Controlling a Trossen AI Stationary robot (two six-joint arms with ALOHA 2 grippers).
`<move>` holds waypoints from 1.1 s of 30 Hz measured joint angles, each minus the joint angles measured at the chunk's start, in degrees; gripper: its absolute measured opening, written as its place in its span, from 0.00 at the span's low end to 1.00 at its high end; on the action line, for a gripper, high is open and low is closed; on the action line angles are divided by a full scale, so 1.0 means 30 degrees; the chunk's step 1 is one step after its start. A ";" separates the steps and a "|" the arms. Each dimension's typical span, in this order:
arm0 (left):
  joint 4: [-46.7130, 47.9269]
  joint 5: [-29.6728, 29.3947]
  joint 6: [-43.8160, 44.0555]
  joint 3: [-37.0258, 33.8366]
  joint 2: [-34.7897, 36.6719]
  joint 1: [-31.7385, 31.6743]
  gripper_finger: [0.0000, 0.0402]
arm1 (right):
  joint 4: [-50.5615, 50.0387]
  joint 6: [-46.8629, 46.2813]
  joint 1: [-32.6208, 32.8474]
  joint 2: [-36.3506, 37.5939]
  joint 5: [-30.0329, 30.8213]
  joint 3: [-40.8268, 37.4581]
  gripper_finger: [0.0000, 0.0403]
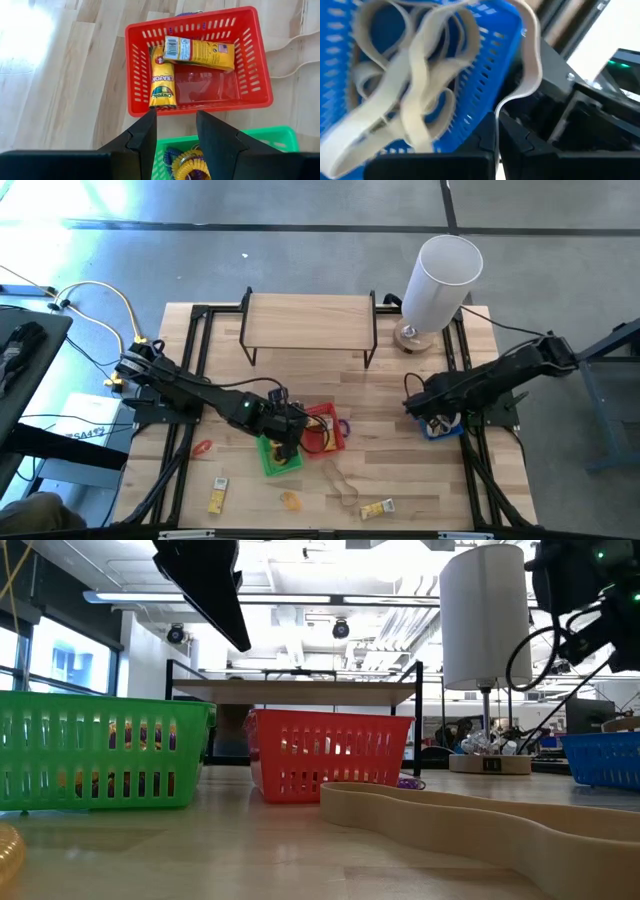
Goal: Pick & Place Office Desk Supplies
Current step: Put the white rubber band into the blue bin
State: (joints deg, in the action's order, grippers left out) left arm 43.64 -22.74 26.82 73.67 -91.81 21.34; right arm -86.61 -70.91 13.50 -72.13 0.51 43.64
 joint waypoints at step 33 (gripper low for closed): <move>0.0012 -0.0007 0.0038 -0.0015 0.0000 -0.0169 0.32 | 0.6763 0.0510 0.0437 -0.5115 -0.0378 0.0066 0.01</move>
State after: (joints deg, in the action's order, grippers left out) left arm 43.67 -22.76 26.94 73.63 -91.81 20.84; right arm -66.32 -69.38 14.81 -87.47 -0.62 43.83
